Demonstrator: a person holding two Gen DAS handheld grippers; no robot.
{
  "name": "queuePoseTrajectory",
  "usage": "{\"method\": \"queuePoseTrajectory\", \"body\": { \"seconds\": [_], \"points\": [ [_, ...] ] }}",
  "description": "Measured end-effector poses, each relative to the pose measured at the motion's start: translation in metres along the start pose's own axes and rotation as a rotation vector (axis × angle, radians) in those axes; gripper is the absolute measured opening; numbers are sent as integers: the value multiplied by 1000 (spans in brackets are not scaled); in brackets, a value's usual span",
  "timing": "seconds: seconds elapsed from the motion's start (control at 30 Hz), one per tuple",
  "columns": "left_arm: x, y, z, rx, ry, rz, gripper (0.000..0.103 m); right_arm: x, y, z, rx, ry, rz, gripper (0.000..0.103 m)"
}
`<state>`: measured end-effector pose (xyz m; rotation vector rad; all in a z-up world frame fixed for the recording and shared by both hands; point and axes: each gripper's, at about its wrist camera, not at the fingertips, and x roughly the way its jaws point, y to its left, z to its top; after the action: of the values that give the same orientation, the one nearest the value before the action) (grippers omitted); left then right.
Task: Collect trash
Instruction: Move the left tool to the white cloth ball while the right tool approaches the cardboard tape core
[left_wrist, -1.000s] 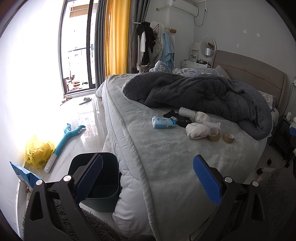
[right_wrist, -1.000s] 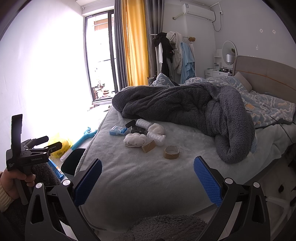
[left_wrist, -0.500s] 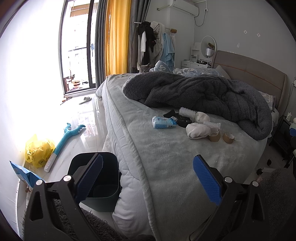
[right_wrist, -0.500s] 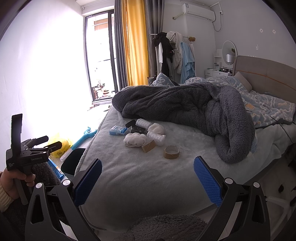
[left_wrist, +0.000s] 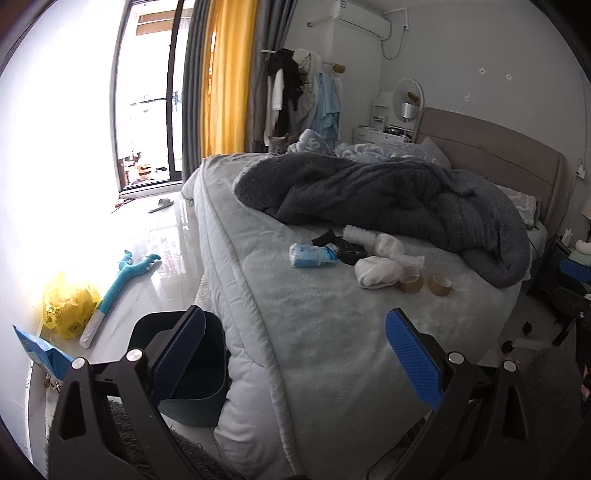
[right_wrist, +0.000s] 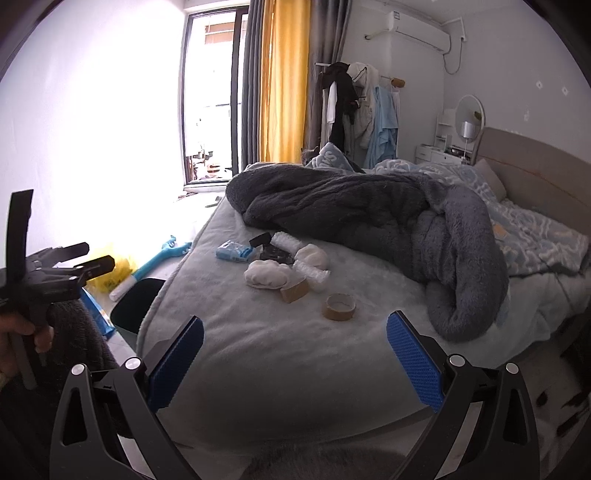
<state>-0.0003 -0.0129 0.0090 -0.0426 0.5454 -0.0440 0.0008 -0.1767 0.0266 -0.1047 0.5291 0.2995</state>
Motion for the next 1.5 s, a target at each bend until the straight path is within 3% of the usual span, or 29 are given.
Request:
{"method": "queuePoseTrajectory", "body": {
  "seconds": [0.23,0.33,0.5,0.7,1.1,1.5],
  "points": [
    [15,-8,15,8,1,-51,100,41,2,8,-66,38,50,99],
    [30,-13,20,1,18,-88,99,61,-2,11,-78,52,68,92],
    [65,-19,26,-29,102,-159,98,98,-6,9,-119,96,90,86],
    [101,-27,34,-38,151,-218,98,136,3,0,-184,157,132,83],
    [186,-49,34,-62,301,-287,87,176,1,-2,-246,154,127,74],
    [229,-61,39,-123,397,-411,87,208,1,-8,-292,182,148,67]
  ]
}}
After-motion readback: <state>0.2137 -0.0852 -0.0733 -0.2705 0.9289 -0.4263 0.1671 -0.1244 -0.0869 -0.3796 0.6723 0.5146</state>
